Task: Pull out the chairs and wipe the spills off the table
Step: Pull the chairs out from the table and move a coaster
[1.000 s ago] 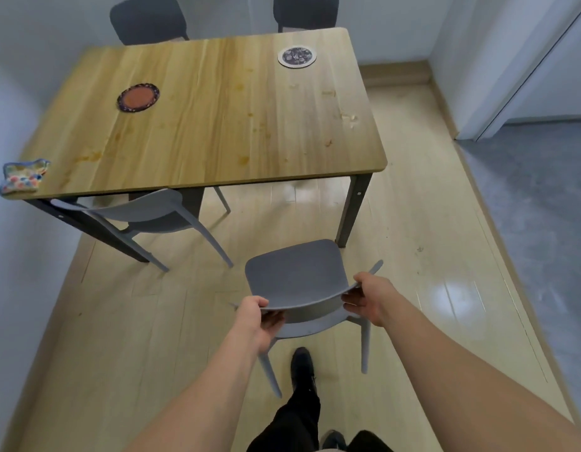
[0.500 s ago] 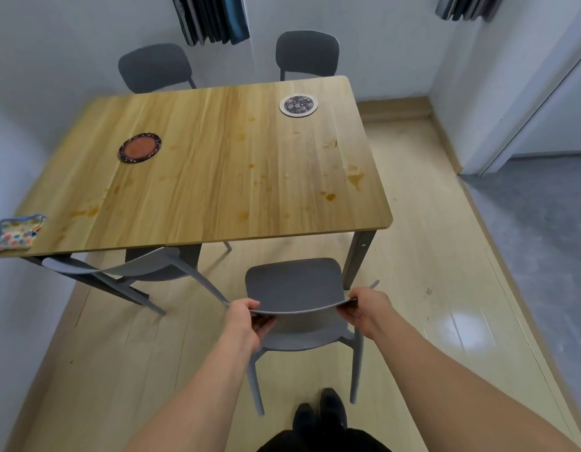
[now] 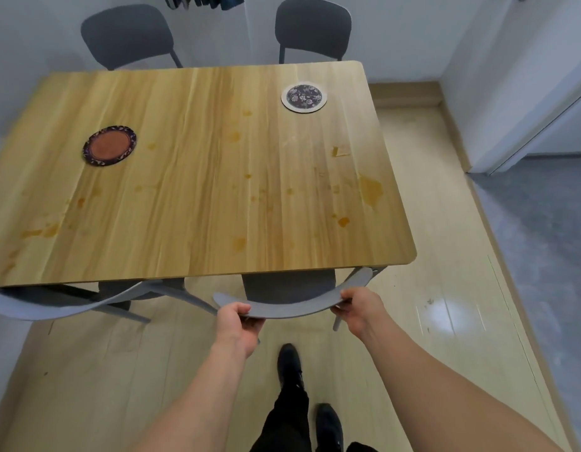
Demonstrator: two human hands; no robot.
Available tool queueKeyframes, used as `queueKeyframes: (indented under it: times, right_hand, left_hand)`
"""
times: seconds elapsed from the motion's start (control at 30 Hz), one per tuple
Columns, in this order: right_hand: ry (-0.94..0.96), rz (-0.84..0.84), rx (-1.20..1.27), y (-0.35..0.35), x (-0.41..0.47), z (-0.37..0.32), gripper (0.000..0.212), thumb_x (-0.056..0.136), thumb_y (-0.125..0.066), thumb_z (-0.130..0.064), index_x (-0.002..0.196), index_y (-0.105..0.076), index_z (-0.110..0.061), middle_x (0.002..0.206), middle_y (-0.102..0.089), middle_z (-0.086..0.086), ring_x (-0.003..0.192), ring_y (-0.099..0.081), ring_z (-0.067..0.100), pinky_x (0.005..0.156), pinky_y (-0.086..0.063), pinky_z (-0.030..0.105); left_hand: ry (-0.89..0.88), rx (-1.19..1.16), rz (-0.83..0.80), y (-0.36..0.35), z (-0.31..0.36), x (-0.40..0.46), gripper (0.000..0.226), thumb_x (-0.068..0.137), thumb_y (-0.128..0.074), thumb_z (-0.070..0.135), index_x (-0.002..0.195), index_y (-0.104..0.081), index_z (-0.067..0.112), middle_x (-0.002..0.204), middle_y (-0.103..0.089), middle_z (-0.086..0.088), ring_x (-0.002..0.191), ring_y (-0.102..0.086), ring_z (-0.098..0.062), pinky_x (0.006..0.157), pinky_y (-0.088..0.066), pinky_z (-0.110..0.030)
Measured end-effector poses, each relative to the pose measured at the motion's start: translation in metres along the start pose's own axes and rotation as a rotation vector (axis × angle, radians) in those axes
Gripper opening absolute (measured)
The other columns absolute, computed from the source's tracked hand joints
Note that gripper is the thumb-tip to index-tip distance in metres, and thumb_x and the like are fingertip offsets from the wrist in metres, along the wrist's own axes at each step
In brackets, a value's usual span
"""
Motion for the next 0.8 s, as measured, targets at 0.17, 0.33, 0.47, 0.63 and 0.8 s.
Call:
queueKeyframes:
  times: [0.17, 0.33, 0.47, 0.63, 0.8]
  right_hand:
    - [-0.061, -0.022, 0.105, -0.012, 0.029, 0.011, 0.032, 0.091, -0.044, 0.012, 0.123, -0.048, 0.007, 0.1, -0.058, 0.019, 0.083, -0.058, 0.026, 0.088, -0.048, 0.04]
    - [-0.147, -0.022, 0.046, -0.013, 0.056, 0.013, 0.027, 0.092, -0.045, 0.011, 0.117, -0.05, 0.003, 0.103, -0.06, 0.018, 0.088, -0.06, 0.025, 0.096, -0.047, 0.041]
    - [-0.277, -0.066, -0.222, 0.006, 0.064, 0.011, 0.024, 0.093, -0.05, 0.007, 0.116, -0.054, 0.001, 0.106, -0.063, 0.013, 0.097, -0.061, 0.025, 0.104, -0.043, 0.043]
    - [-0.261, -0.164, -0.602, 0.026, 0.063, -0.018, 0.029, 0.097, -0.052, -0.013, 0.124, -0.055, -0.006, 0.124, -0.06, 0.008, 0.119, -0.057, 0.025, 0.1, -0.045, 0.04]
    - [-0.088, -0.195, -0.919, 0.059, 0.058, -0.086, 0.024, 0.093, -0.054, -0.021, 0.114, -0.059, -0.011, 0.117, -0.062, 0.008, 0.106, -0.059, 0.022, 0.09, -0.048, 0.035]
  left_hand:
    - [0.022, 0.009, -0.003, -0.014, 0.019, 0.035, 0.027, 0.08, -0.035, -0.012, 0.095, -0.05, 0.005, 0.102, -0.049, -0.015, 0.095, -0.053, -0.033, 0.099, -0.049, -0.043]
    - [0.08, 0.031, 0.042, -0.018, 0.018, 0.059, 0.036, 0.082, -0.036, -0.013, 0.109, -0.05, 0.007, 0.107, -0.054, -0.018, 0.098, -0.057, -0.035, 0.095, -0.05, -0.042]
    - [0.123, 0.138, 0.159, -0.009, 0.004, 0.065, 0.027, 0.086, -0.038, -0.011, 0.104, -0.053, 0.003, 0.109, -0.058, -0.018, 0.093, -0.059, -0.033, 0.093, -0.05, -0.041]
    - [0.011, 0.31, 0.516, -0.017, 0.014, 0.054, 0.052, 0.083, -0.051, 0.014, 0.134, -0.048, 0.009, 0.133, -0.057, -0.014, 0.11, -0.06, -0.035, 0.086, -0.052, -0.045]
    - [-0.475, 0.883, 0.664, -0.095, 0.033, -0.003, 0.065, 0.092, -0.048, 0.022, 0.152, -0.025, 0.013, 0.157, -0.026, -0.013, 0.142, -0.027, -0.036, 0.116, -0.026, -0.051]
Point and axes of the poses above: each hand's wrist, its own x-axis towards the middle knuckle, its own y-axis out of the back of the hand, z = x × y, the point moved 5 cm from there along x, towards the middle knuckle
